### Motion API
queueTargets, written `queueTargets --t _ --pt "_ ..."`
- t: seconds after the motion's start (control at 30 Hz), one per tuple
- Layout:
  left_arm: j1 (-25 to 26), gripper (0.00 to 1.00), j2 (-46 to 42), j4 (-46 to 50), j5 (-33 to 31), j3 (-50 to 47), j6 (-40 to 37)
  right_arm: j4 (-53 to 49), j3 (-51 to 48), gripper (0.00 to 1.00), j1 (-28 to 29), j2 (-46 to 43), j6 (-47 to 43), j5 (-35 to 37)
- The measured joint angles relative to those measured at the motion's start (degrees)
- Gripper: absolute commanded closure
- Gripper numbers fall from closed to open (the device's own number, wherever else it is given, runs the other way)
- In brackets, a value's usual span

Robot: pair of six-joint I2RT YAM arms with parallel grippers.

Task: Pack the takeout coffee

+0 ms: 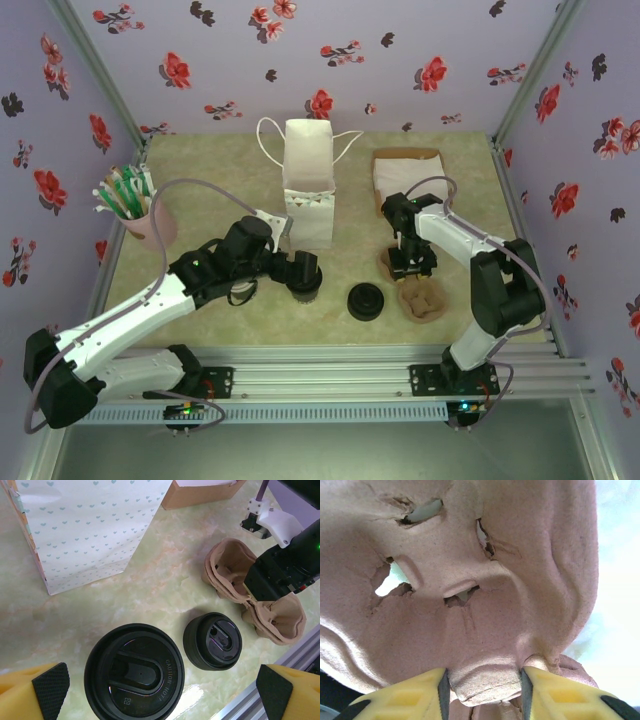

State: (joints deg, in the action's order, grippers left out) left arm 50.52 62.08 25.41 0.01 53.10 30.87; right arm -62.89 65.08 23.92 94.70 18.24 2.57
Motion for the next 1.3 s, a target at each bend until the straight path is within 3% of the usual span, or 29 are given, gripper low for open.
queueTargets --t 0.23,1.3 --pt "0.0 0.01 0.1 0.0 0.0 0.0 0.0 0.4 -0.4 0.69 -0.3 -0.2 -0.1 0.0" --pt "0.0 0.01 0.6 -0.1 0.0 0.0 0.0 3.1 -0.6 0.68 -5.3 -5.7 2.2 -1.5"
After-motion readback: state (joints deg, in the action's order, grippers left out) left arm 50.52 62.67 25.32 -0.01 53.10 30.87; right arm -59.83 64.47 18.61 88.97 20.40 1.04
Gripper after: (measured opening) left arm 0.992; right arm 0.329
